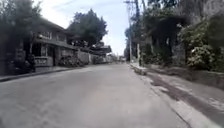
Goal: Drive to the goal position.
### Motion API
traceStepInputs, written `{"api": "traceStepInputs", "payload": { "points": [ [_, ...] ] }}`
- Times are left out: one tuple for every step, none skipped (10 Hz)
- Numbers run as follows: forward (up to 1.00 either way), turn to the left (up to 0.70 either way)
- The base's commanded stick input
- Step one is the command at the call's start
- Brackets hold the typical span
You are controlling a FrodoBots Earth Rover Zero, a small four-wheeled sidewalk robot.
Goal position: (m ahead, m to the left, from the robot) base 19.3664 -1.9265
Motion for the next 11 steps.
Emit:
{"api": "traceStepInputs", "payload": {
  "points": [
    [1.0,0.0],
    [1.0,0.0],
    [1.0,0.0],
    [1.0,-0.12],
    [1.0,-0.3],
    [1.0,-0.4],
    [1.0,-0.34],
    [1.0,-0.23],
    [1.0,-0.05],
    [1.0,-0.02],
    [1.0,-0.02]
  ]
}}
